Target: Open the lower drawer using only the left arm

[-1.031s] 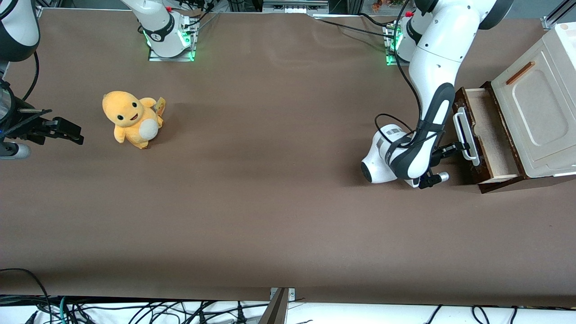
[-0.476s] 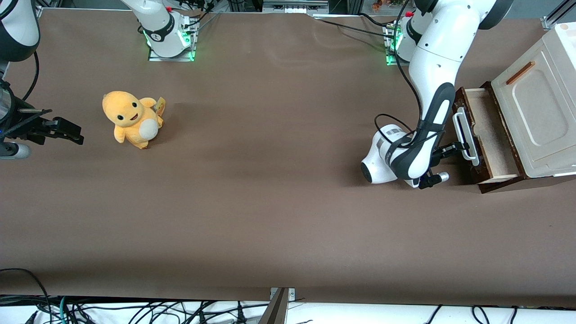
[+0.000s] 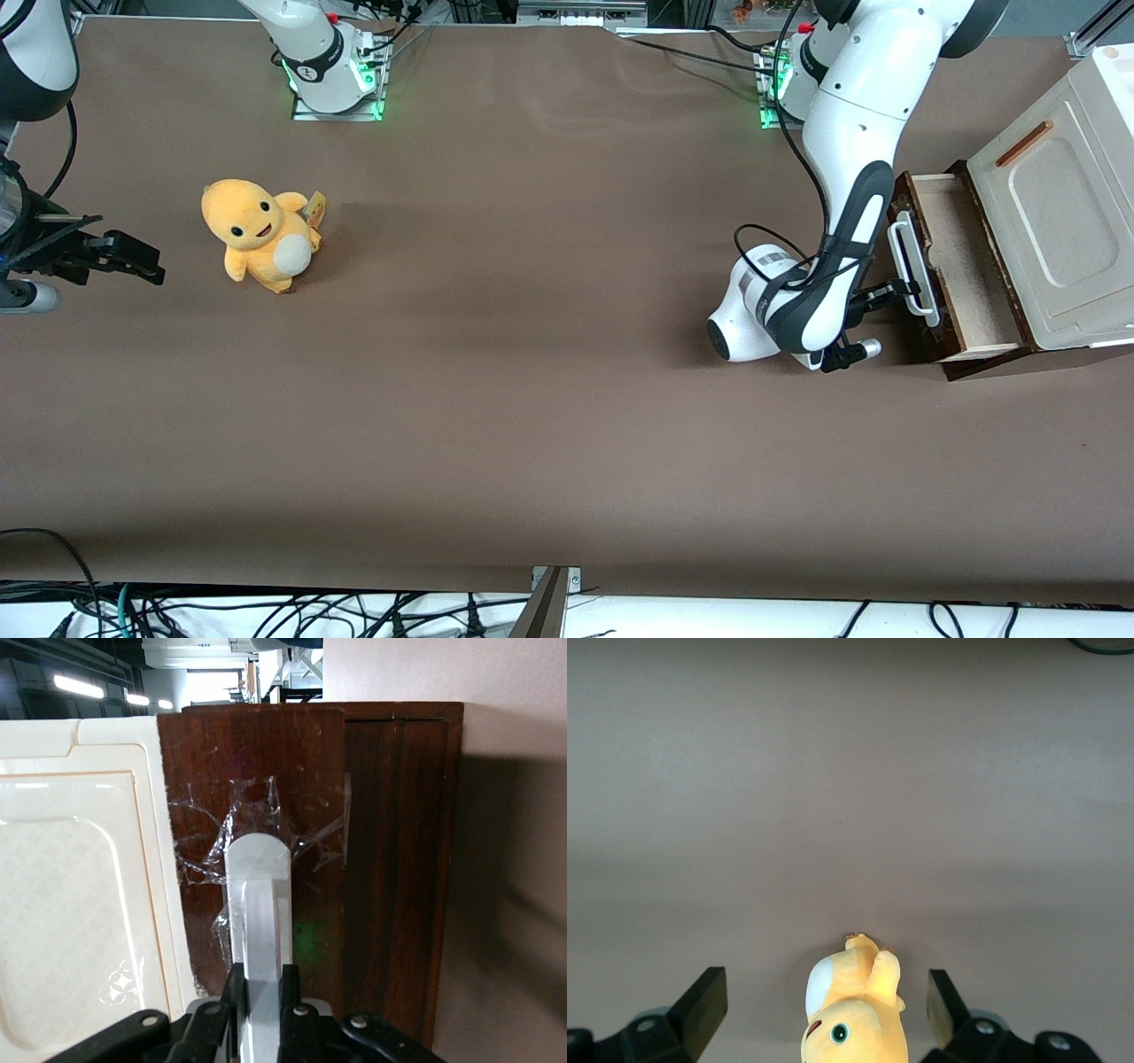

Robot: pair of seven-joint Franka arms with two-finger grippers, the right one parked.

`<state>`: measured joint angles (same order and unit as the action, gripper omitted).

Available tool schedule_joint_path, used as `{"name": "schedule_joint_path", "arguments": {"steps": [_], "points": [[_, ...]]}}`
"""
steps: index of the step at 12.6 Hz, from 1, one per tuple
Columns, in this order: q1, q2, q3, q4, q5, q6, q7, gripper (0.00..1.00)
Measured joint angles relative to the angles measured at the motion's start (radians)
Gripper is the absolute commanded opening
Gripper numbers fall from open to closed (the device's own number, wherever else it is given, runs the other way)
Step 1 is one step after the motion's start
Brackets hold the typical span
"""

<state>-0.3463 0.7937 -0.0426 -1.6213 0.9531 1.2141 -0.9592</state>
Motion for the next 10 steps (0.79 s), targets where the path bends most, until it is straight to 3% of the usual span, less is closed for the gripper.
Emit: {"name": "schedule_joint_path", "arguments": {"steps": [1, 2, 4, 6, 10], "points": [[0.000, 0.000, 0.000, 0.001, 0.000, 0.000, 0.000, 0.52], [-0.001, 0.000, 0.000, 0.001, -0.002, -0.001, 0.000, 0.72], [-0.006, 0.000, -0.002, 0.002, -0.031, -0.012, 0.000, 0.88], [-0.011, 0.001, -0.003, 0.002, -0.032, -0.022, 0.000, 1.00], [-0.011, 0.001, -0.003, 0.003, -0.039, -0.023, 0.000, 1.00]]}}
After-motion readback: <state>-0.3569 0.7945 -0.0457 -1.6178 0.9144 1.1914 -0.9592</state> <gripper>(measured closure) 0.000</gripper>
